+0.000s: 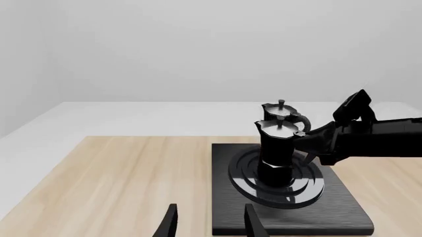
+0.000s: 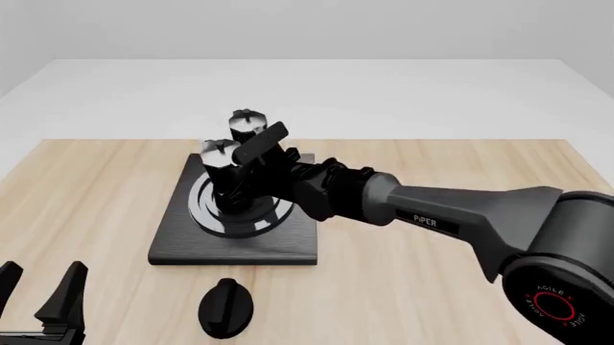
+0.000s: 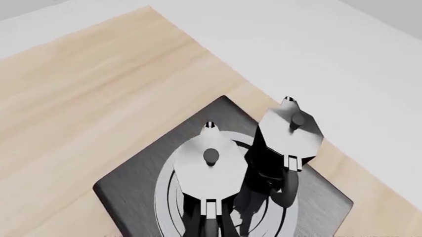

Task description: Put both moka pots on the stove.

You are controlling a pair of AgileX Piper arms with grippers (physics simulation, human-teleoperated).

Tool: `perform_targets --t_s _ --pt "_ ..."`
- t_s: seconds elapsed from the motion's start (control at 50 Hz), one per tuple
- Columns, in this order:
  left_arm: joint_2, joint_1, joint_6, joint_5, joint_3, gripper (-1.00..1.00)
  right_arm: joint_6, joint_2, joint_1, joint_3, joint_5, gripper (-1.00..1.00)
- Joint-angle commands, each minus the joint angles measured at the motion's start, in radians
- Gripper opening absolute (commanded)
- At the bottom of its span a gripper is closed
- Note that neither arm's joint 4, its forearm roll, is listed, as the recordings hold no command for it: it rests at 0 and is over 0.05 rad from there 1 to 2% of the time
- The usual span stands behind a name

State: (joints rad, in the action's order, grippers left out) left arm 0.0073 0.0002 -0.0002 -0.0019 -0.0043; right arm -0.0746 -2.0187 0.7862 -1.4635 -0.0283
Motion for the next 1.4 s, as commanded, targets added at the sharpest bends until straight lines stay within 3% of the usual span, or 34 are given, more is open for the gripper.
perform_targets --t_s 0.02,0.7,0.72,1.1,1.4 --pt "0.0 0.0 0.0 0.0 0.0 1.0 0.008 0.009 0.0 -0.029 -0.006 -1.0" --pt "0.0 0.0 0.0 0.0 0.0 1.0 0.014 0.004 0.037 -0.019 0.012 -1.0" --pt "0.0 0.0 0.0 0.0 0.0 1.0 0.011 0.008 0.04 -0.014 0.008 1.0" --pt "0.0 0.0 0.0 0.0 0.0 1.0 0.023 0.021 0.046 -0.013 0.028 1.0" --pt "0.0 0.0 0.0 0.0 0.0 1.0 -0.054 0.117 0.027 -0.017 0.099 1.0"
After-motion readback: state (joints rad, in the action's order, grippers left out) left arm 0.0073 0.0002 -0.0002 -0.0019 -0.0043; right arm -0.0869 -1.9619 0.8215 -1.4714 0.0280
